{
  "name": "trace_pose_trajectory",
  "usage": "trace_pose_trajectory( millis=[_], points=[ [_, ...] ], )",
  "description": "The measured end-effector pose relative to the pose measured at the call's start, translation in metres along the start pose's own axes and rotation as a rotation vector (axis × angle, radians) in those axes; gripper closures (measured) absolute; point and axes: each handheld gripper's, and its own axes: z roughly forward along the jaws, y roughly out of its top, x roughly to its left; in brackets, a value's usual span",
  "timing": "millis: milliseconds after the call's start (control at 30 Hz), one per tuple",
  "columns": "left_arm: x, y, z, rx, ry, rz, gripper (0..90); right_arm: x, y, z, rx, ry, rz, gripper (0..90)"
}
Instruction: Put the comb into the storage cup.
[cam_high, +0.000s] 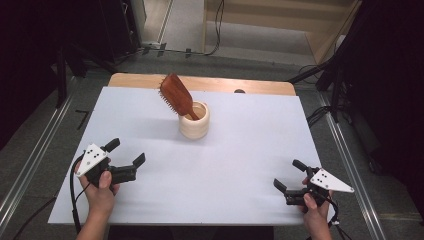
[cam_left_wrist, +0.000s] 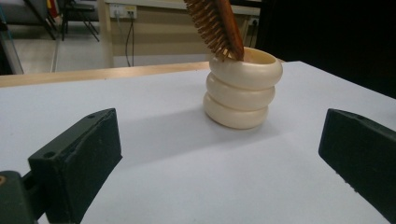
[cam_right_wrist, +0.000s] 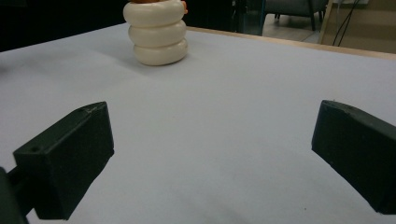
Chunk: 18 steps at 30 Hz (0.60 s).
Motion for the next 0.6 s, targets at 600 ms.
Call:
trace_pose_trajectory(
  millis=[600],
  points=[
    [0.011,-0.013,-0.031,0.008,0.044,0.020,0.0,0.000,0.000,0.000,0.000,-0.004,-0.003,0.0]
  ],
)
